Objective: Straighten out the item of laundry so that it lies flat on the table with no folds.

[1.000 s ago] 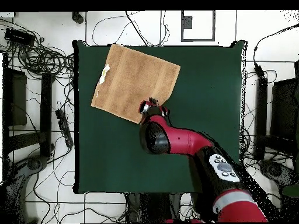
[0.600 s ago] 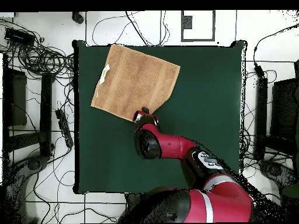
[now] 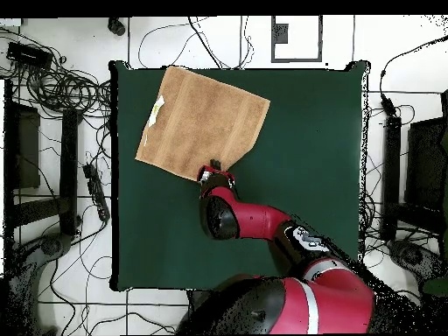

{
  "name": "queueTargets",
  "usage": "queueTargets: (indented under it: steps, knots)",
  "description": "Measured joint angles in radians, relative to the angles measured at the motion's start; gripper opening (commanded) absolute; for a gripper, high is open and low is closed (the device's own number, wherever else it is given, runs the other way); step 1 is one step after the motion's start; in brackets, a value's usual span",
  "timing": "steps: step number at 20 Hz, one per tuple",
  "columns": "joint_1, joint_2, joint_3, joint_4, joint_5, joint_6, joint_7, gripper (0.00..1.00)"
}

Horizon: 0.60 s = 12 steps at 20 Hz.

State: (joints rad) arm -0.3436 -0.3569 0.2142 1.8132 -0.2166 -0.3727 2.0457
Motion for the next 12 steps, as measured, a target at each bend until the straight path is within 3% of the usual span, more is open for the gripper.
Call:
queueTargets:
  steps: [7,12]
  knots:
    - [-0.071,-0.026,0.035,0.032,-0.054,0.038,0.0,0.0]
    - [-0.188,-0.146,0.034,0.112,-0.103,0.211,0.0,0.0]
